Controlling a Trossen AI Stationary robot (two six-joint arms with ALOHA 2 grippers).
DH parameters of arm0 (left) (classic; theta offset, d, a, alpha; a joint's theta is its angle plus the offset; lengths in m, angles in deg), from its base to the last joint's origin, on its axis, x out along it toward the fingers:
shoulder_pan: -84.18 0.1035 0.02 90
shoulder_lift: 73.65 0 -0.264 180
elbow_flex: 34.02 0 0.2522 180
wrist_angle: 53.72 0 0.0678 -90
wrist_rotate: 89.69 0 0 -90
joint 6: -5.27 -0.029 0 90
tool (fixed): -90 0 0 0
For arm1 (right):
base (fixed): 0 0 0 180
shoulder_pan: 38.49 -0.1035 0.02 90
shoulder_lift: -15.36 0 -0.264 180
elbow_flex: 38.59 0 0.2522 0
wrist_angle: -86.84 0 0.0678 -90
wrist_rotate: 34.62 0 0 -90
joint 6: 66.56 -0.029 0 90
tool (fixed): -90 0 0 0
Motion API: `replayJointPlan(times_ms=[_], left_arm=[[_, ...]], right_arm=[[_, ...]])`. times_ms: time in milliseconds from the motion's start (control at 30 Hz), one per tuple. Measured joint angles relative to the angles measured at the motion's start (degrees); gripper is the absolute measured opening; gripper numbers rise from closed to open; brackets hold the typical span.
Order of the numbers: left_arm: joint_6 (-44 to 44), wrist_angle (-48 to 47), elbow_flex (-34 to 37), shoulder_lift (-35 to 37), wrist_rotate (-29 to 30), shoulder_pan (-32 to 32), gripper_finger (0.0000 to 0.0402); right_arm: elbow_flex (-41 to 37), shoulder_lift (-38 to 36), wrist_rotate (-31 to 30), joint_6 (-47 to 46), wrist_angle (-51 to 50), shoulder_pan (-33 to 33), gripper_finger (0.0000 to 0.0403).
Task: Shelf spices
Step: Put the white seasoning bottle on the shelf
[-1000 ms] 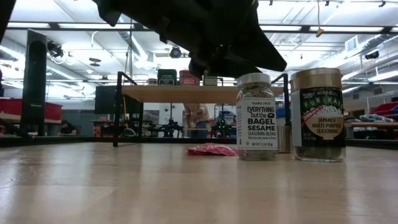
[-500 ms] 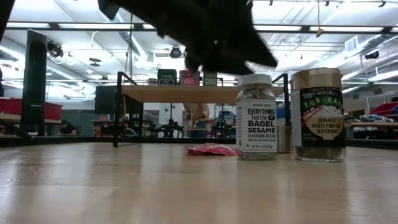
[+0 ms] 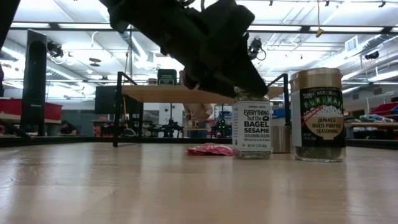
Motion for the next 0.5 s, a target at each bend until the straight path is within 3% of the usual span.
replayJointPlan(times_ms=[133,267,367,500], left_arm=[[0.94,0.73,0.0,0.0,-0.76,0.43,0.0294],[1.38,0.44,0.0,0.0,-0.65,0.94,0.0238],[0.91,1.14,0.0,0.0,-0.66,0.86,0.0191],[-1.06,2.15,-0.42,-0.04,-0.65,0.79,0.0192]], right_arm=[[-0.53,0.0,-2.04,-1.71,0.13,-4.29,0.0274],[-1.95,0.07,-6.27,-2.58,0.19,-10.36,0.0267],[-3.29,0.07,-12.35,-2.67,1.66,-16.14,0.0258],[-4.16,0.09,-21.43,-3.02,2.71,-23.7,0.0244]])
